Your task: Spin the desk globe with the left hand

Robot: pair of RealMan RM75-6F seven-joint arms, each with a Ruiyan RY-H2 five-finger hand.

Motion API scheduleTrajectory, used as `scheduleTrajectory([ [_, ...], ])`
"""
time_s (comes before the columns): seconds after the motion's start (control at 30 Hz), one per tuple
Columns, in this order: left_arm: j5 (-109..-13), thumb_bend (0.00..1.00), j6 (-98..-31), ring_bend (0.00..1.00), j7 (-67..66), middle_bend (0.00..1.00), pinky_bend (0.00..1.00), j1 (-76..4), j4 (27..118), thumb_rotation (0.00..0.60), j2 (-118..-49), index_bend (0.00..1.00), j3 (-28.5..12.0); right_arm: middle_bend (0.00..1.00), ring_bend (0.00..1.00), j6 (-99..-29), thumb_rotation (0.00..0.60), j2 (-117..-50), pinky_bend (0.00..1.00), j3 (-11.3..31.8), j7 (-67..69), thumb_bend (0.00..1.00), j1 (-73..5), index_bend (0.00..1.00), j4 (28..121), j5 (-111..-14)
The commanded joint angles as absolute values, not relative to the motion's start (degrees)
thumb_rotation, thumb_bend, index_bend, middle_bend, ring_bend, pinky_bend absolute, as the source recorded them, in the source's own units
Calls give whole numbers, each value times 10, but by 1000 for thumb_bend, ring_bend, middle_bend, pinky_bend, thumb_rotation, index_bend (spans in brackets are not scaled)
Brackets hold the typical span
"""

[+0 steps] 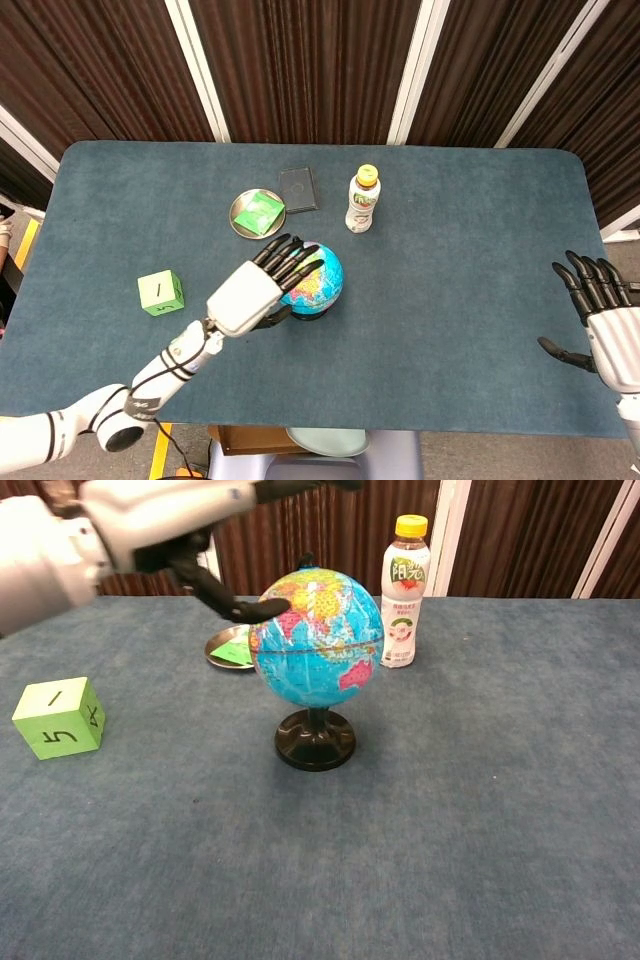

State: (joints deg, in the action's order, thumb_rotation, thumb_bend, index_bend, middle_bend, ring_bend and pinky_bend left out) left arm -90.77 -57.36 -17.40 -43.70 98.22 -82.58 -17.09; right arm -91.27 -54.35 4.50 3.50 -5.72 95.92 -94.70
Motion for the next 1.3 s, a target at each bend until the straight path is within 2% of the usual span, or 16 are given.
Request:
scheduleTrajectory([
  [0.03, -857, 369, -539, 0, -222, 0, 7, -475, 973, 600, -863, 0, -191, 97, 0, -909, 600, -544, 0, 45, 36, 183, -58, 0, 960, -944],
  [0.33, -696, 330, -507, 0, -330, 0, 0, -528, 976, 598, -886, 0, -221, 98, 0, -897, 600, -550, 0, 43, 54, 184, -64, 0, 947, -941],
  [0.63, -573, 296, -538, 0, -430, 0, 0, -563, 1002, 577, -886, 0, -208, 97, 0, -895, 600, -556, 0, 41, 67, 183, -63, 0, 934, -936],
  [0.9, -566, 292, -574, 0, -449, 0, 0, -565, 1040, 578, -862, 0, -183, 97, 0, -894, 600, -563, 0, 42, 76, 183, -64, 0, 923, -935],
  [1.1, -584, 295, -632, 0, -491, 0, 0, -543, 1064, 600, -820, 0, -149, 97, 0, -895, 600, -565, 0, 41, 80, 184, -65, 0, 917, -935],
  [1.3, -562, 295, -659, 0, -505, 0, 0, -520, 1075, 600, -781, 0, -130, 97, 0, -896, 600, -571, 0, 39, 83, 183, -64, 0, 912, -936],
])
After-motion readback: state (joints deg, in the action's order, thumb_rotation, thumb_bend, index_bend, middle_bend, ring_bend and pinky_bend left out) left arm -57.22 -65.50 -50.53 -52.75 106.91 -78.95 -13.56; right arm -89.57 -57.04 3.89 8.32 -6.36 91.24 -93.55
